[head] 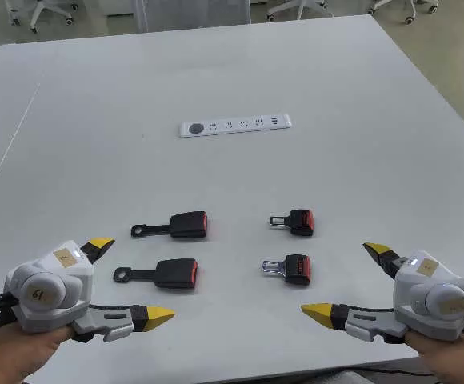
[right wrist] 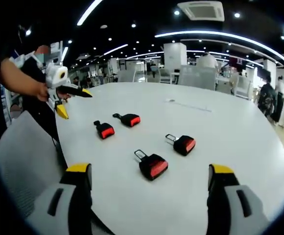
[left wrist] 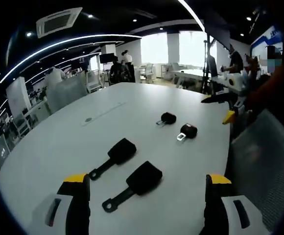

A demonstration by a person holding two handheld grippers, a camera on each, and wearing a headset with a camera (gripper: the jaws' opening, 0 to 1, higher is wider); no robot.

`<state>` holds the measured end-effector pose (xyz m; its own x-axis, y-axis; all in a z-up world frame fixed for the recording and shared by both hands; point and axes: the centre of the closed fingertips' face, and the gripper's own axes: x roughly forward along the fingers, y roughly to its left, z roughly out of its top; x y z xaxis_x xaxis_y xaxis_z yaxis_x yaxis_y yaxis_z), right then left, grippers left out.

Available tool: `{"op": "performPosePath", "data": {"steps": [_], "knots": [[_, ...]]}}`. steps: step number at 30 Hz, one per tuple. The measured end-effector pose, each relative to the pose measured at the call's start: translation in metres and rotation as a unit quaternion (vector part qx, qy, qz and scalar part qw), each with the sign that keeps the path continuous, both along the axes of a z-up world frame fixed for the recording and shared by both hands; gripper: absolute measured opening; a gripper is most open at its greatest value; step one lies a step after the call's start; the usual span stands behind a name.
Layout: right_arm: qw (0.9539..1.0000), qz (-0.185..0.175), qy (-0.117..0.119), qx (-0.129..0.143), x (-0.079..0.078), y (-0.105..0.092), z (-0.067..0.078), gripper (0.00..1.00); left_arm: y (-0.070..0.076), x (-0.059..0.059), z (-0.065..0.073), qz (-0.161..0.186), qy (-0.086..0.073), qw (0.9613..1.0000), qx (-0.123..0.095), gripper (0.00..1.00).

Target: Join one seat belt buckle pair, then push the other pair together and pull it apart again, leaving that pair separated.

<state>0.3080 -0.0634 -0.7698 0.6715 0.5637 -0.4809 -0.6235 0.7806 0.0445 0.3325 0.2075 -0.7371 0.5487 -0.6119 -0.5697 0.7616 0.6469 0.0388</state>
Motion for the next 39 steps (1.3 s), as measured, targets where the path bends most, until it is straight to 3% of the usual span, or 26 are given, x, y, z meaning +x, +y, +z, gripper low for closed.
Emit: {"op": "performPosePath", "data": {"steps": [8,29,39], "knots": [[0.9999,-0.005,-0.012,0.001,0.0068,-0.0016,0.0099,1.0,-0.0027,0.0008,-0.0022,-0.008,0.0,1.0,0.001,1.0],[1.0,-0.005,-0.004,0.0,-0.0024,0.0,0.0043,1.0,-0.0002,0.0009,-0.0031,-0.01,0.001,1.0,0.001,1.0],[1.0,-0.007,-0.006,0.002,0.0012,0.0002,0.0054,1.0,-0.0006,0.0024,-0.0054,-0.013,0.005,0.9999,0.005,1.0]]}}
